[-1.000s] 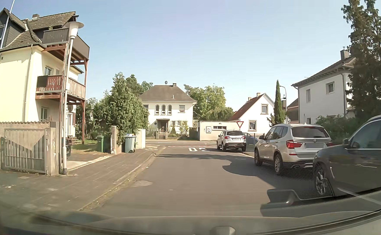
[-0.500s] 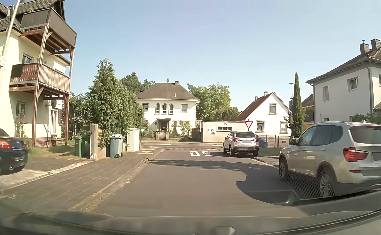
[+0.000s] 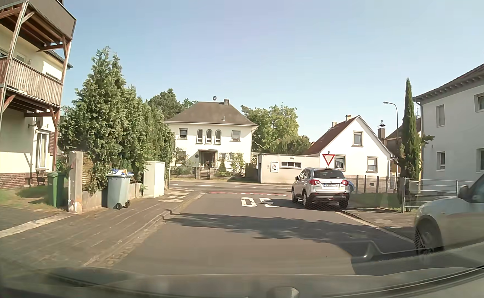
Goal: Follow the waypoints while adhering to traffic rules and regulations
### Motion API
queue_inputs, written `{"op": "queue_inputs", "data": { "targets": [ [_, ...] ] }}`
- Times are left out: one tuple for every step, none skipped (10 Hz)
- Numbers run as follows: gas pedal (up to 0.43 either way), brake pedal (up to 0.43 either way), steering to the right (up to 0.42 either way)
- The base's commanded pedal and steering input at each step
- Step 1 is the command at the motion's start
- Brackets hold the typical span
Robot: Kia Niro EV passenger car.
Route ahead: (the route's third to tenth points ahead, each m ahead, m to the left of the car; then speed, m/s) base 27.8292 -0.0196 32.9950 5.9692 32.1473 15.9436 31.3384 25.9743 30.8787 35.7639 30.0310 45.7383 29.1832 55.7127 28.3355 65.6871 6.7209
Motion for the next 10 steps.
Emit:
{"op": "queue_inputs", "data": {
  "targets": [
    [0.000,0.091,-0.008],
    [0.000,0.104,-0.008],
    [0.000,0.110,-0.007],
    [0.000,0.116,-0.007],
    [0.000,0.128,-0.007],
    [0.000,0.140,-0.007],
    [0.000,0.159,-0.007],
    [0.000,0.171,-0.007],
    [0.000,0.183,-0.008],
    [0.000,0.189,-0.008]
  ]
}}
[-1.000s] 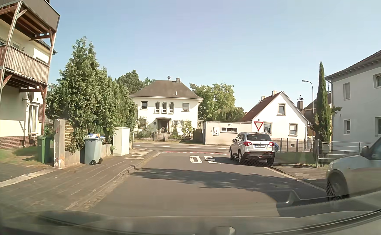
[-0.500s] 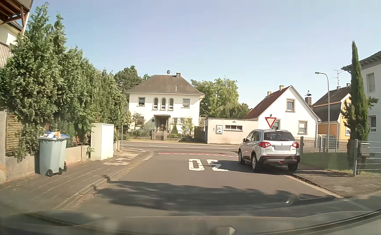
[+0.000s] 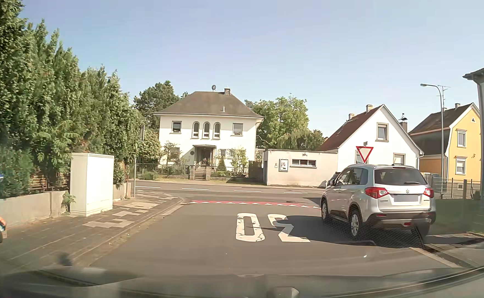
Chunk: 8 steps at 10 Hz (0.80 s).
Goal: Follow the waypoints while adhering to traffic rules and regulations
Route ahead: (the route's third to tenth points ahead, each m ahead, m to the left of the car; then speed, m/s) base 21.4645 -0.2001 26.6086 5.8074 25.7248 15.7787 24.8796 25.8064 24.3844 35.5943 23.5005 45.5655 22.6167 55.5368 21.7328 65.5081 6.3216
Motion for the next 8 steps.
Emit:
{"op": "queue_inputs", "data": {
  "targets": [
    [0.000,0.213,-0.008],
    [0.000,0.232,-0.008],
    [0.000,0.232,-0.007],
    [0.000,0.238,-0.007],
    [0.000,0.238,-0.006],
    [0.000,0.238,0.000],
    [0.000,0.238,0.011],
    [0.000,0.238,0.030]
  ]
}}
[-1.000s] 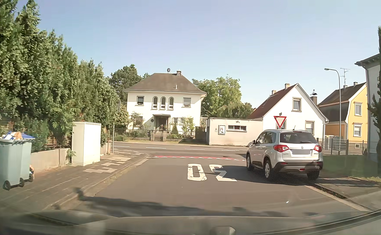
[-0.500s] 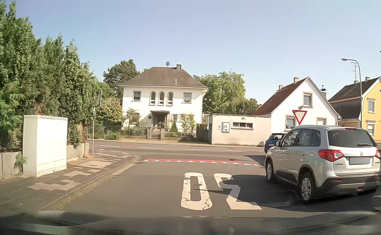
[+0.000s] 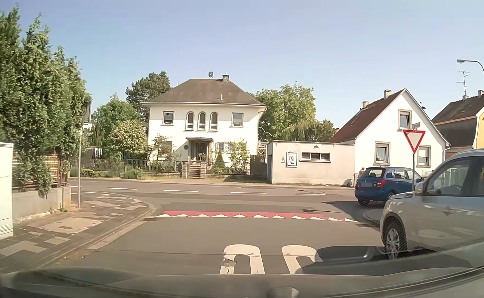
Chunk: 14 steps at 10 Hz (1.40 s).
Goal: Follow the waypoints while adhering to traffic rules and regulations
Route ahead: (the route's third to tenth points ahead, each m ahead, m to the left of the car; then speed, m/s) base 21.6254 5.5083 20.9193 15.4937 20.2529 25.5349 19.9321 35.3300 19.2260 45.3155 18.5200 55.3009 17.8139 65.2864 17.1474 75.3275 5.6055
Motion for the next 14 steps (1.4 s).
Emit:
{"op": "queue_inputs", "data": {
  "targets": [
    [0.000,0.238,0.050],
    [0.000,0.238,0.063],
    [0.000,0.238,0.077],
    [0.000,0.244,0.087],
    [0.000,0.244,0.094],
    [0.000,0.244,0.104],
    [0.000,0.250,0.109],
    [0.000,0.256,0.110],
    [0.000,0.262,0.108],
    [0.000,0.262,0.100],
    [0.000,0.262,0.086],
    [0.000,0.262,0.072],
    [0.000,0.268,0.055],
    [0.000,0.262,0.038]
  ]
}}
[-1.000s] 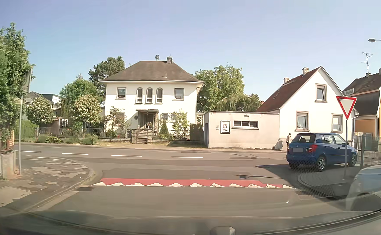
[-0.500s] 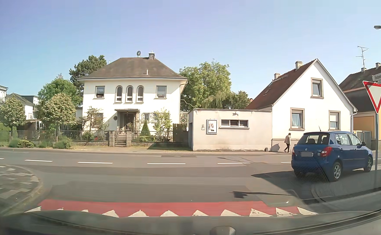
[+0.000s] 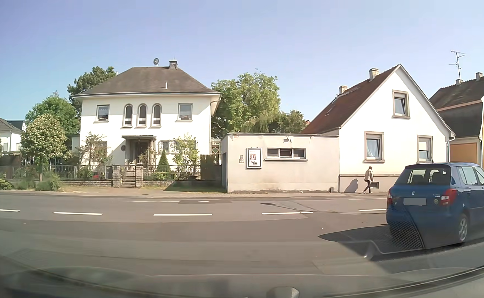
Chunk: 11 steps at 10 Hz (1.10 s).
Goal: Follow the waypoints while adhering to traffic rules and regulations
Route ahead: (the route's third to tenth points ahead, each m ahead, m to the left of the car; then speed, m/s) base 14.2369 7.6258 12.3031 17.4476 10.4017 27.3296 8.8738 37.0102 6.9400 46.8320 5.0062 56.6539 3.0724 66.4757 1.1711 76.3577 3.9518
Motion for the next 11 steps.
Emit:
{"op": "queue_inputs", "data": {
  "targets": [
    [0.000,0.262,0.026],
    [0.000,0.268,0.013],
    [0.000,0.262,0.008],
    [0.000,0.262,0.006],
    [0.000,0.262,0.000],
    [0.000,0.262,-0.011],
    [0.000,0.262,-0.013],
    [0.000,0.262,-0.012],
    [0.000,0.262,-0.014],
    [0.000,0.262,-0.025],
    [0.000,0.262,-0.034]
  ]
}}
